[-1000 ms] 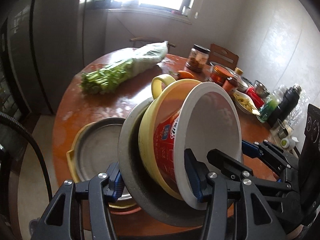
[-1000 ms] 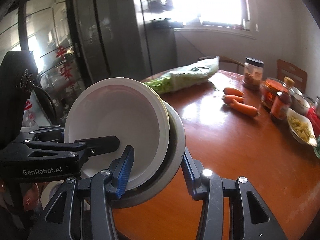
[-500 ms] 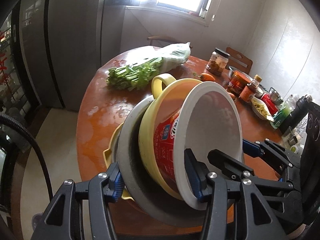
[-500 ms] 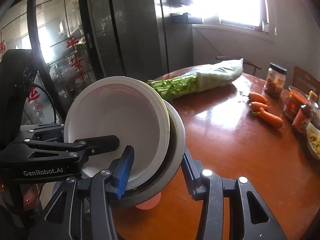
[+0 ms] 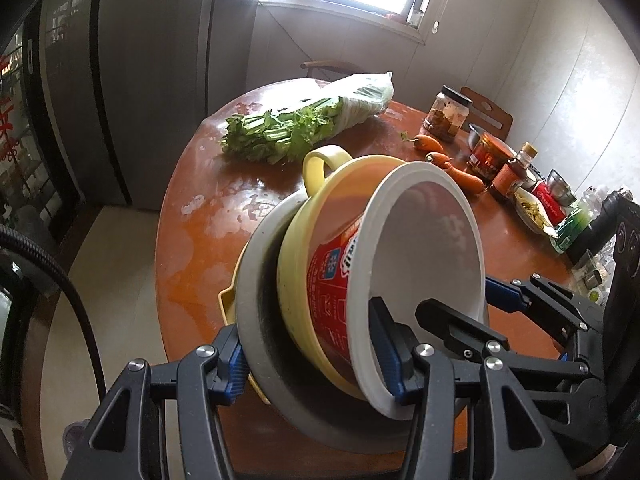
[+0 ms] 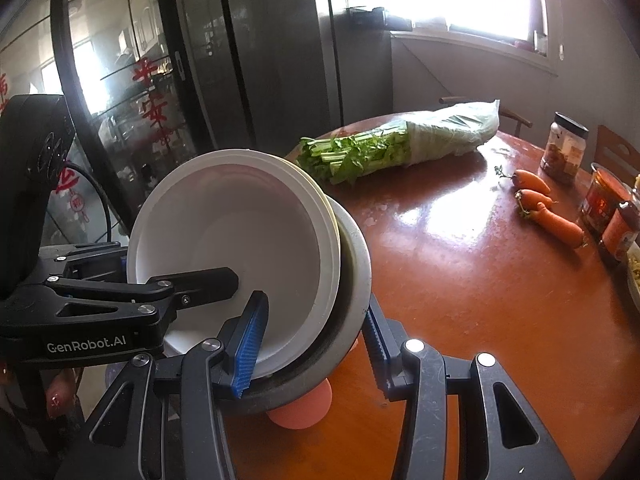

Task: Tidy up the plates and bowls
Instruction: 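Carry the nested bowls with the left gripper over the plate stack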

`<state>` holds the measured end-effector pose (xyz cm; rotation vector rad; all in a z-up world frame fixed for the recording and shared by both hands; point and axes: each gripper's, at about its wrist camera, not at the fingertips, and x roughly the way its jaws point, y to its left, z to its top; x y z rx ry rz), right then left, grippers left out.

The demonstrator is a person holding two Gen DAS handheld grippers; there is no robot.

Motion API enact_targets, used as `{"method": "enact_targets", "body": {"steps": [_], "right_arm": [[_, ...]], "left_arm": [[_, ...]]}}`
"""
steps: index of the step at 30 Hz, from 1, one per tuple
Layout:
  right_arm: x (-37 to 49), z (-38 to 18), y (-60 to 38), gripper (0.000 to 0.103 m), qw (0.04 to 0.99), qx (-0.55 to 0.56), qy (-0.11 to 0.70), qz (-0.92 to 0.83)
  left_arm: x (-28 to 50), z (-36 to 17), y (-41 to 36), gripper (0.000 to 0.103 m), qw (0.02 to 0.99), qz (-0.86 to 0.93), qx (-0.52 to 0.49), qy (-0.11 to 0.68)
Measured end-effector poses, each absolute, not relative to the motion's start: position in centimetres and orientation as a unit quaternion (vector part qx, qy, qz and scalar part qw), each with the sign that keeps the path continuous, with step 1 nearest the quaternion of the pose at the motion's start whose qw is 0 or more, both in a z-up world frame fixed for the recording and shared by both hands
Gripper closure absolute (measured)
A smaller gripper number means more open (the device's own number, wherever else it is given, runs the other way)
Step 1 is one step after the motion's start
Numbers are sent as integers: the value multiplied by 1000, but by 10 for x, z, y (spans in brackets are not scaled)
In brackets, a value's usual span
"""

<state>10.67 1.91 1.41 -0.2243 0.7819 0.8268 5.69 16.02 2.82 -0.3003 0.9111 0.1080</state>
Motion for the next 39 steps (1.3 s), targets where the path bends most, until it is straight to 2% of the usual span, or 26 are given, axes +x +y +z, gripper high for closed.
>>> {"method": "enact_targets", "body": {"steps": [39], "right_arm": [[110, -6, 32, 54, 830, -117, 393, 379]], "left_arm": [[68, 5, 167, 51, 881, 49, -144, 448]]}}
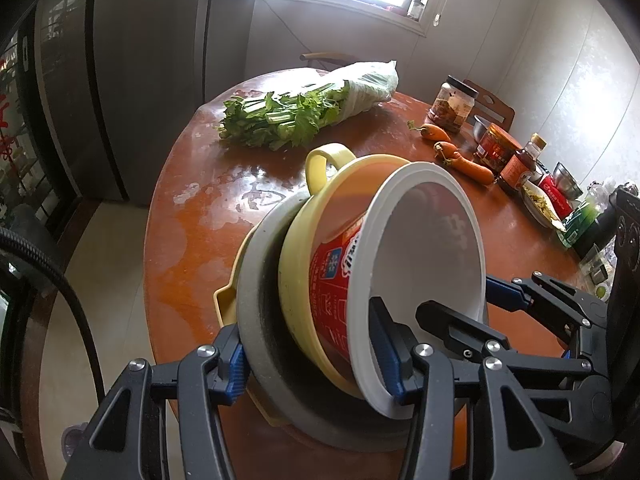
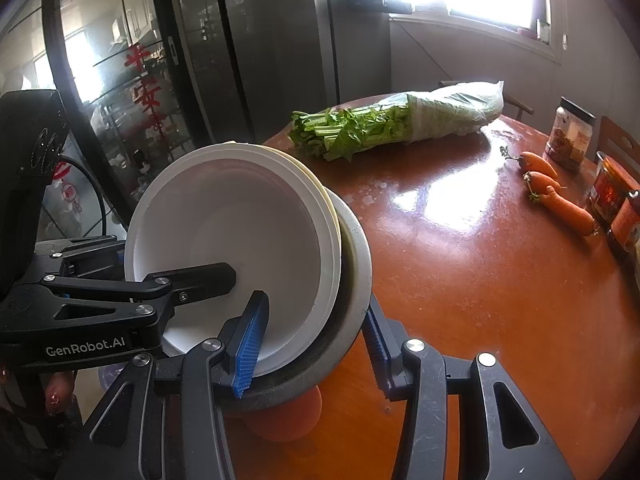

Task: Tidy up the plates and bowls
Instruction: 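Carry the nested bowls with the left gripper over the plate stack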

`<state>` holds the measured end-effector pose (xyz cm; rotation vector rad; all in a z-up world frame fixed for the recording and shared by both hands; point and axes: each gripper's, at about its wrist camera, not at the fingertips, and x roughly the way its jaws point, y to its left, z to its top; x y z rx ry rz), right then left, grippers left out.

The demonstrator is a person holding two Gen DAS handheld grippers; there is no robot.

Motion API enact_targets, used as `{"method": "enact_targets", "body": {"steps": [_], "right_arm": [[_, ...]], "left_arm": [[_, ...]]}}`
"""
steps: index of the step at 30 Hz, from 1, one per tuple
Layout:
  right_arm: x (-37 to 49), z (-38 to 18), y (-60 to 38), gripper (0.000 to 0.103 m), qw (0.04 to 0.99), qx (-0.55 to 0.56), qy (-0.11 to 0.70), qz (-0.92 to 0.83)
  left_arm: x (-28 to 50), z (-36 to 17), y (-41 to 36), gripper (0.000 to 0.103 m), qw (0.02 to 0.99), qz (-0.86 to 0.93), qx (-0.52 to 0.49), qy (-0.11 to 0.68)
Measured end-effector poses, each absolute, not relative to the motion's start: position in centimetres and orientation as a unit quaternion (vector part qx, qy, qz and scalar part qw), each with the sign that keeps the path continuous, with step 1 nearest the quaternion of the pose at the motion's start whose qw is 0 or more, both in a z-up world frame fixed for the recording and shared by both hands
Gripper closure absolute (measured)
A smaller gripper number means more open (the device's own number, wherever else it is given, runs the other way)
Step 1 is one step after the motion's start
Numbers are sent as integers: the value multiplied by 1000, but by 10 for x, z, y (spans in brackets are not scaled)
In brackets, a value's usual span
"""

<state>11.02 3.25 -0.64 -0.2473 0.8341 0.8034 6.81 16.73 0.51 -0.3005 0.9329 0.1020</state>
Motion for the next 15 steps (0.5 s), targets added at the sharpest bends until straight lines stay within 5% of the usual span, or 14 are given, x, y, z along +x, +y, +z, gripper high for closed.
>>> {"method": "enact_targets", "body": {"steps": [15], "right_arm": [[112, -6, 32, 54, 832, -118, 395, 372]], "left_arm": [[68, 11, 163, 50, 886, 58, -136, 439]]}}
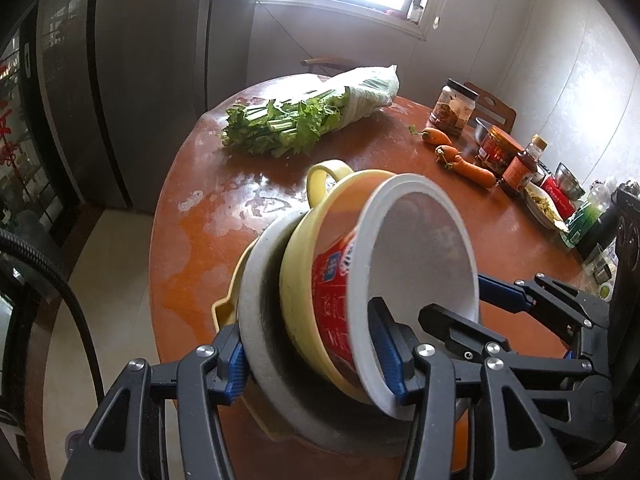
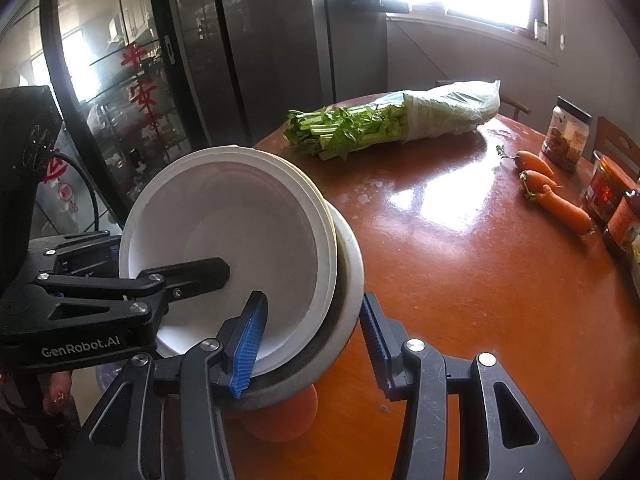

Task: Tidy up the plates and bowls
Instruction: 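Carry the nested bowls with the left gripper over the plate stack, then lower the nested bowls onto the plate stack and open the left gripper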

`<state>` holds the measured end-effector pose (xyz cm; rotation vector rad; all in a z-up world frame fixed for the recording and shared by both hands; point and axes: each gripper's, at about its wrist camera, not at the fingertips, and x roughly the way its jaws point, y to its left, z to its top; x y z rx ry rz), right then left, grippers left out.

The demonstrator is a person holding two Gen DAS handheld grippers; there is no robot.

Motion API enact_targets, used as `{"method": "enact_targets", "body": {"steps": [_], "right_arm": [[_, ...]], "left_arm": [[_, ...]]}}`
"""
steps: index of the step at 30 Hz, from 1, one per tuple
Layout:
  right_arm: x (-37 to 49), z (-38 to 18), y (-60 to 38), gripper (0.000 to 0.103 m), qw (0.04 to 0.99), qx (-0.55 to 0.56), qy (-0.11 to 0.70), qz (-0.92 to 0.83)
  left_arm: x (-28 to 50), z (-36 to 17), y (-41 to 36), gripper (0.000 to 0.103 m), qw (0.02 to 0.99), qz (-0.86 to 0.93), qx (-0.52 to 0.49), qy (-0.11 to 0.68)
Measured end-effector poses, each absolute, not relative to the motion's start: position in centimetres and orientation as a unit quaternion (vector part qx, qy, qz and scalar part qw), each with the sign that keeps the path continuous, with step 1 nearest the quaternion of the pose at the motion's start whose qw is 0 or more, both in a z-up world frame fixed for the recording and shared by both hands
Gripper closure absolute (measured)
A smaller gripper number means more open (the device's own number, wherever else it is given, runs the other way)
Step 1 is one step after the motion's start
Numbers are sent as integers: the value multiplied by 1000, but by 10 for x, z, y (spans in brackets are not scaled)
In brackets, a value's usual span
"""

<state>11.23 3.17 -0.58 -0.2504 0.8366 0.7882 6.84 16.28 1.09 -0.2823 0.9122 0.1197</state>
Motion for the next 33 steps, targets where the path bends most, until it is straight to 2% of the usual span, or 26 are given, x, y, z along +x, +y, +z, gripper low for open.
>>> {"method": "enact_targets", "body": {"steps": [4, 9, 24, 28, 33], "right_arm": [[111, -1, 29, 47, 835, -115, 383, 377], [109, 2, 24, 45, 840, -117, 378, 370], [76, 25, 1, 34, 856, -108, 342, 372], [58, 25, -9, 29, 860, -118, 334, 367], [41, 25, -23, 28, 868, -119, 323, 358]], "left_arm": [[67, 16, 163, 48, 892, 62, -137, 426], [60, 28, 165, 42, 904, 74, -134, 400], [15, 61, 139, 33, 926, 113, -108, 343], [0, 63, 126, 24, 927, 123, -104, 337], [-12, 62, 109, 20, 928, 130, -97, 335]]}}
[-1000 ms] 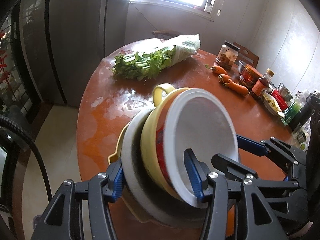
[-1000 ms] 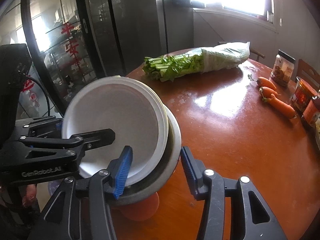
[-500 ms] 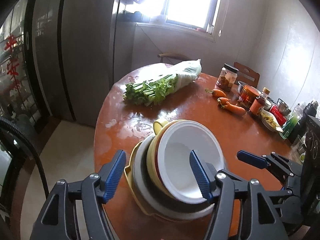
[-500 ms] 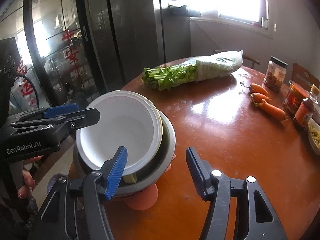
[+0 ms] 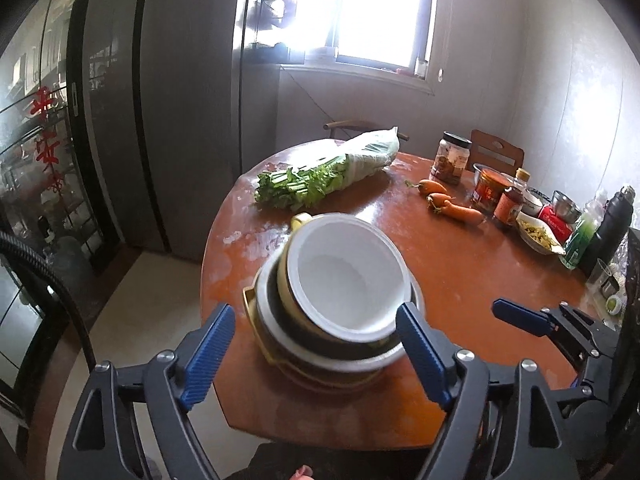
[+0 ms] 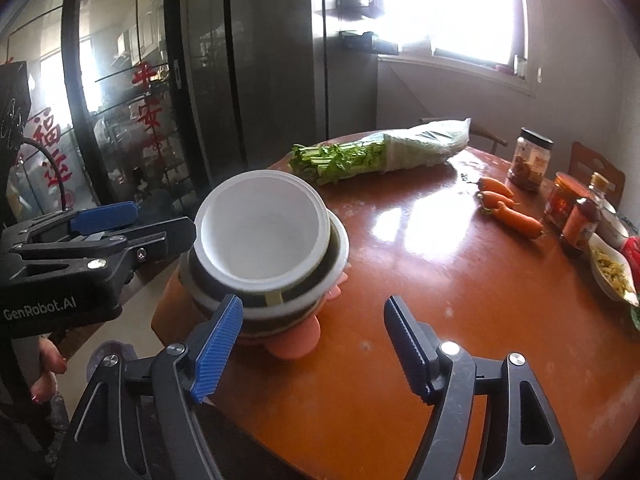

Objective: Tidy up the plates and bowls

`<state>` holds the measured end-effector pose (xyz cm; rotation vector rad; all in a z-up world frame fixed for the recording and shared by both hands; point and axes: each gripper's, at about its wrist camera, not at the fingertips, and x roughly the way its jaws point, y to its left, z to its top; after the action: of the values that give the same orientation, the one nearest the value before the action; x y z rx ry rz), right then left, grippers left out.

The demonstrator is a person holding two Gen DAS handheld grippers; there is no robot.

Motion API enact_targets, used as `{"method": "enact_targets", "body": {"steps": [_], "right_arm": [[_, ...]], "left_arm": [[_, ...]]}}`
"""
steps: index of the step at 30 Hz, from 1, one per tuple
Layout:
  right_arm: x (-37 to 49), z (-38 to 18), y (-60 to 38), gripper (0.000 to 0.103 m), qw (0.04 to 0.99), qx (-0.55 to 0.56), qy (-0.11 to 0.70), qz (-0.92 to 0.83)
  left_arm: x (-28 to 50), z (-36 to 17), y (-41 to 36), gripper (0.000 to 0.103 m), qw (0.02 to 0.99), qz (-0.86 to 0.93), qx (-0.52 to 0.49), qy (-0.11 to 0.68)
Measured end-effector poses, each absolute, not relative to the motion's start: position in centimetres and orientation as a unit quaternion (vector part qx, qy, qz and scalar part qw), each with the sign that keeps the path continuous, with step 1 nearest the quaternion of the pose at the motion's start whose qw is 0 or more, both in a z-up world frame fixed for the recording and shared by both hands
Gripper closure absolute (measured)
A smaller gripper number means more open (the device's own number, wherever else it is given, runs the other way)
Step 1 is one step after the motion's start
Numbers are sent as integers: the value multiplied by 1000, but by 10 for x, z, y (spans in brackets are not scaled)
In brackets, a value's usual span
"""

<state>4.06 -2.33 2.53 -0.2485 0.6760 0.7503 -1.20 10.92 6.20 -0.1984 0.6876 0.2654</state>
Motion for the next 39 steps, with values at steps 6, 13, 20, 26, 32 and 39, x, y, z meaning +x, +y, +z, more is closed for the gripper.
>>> {"method": "enact_targets", "body": {"steps": [6, 13, 20, 26, 32, 39], "right_arm": [[26, 20, -47, 27, 878, -115, 320, 338], [17, 15, -66, 26, 883, -115, 317, 326], [11, 5, -69, 26, 880, -114, 326, 325], [9, -1, -65, 26, 877, -121, 330, 329], [8, -4, -63, 26, 877, -125, 333, 323], [9, -7, -64, 26, 877, -127, 337, 318]], "left_arm": [[-19, 54, 89, 20, 925, 139, -101, 339], [-24, 38, 71, 20, 918, 152, -81, 357], [-31, 25, 69, 20, 912, 159, -84, 369], [-36, 16, 77, 20, 907, 162, -94, 377], [-38, 12, 81, 20, 905, 160, -98, 381], [-37, 9, 82, 20, 904, 156, -95, 386]]}}
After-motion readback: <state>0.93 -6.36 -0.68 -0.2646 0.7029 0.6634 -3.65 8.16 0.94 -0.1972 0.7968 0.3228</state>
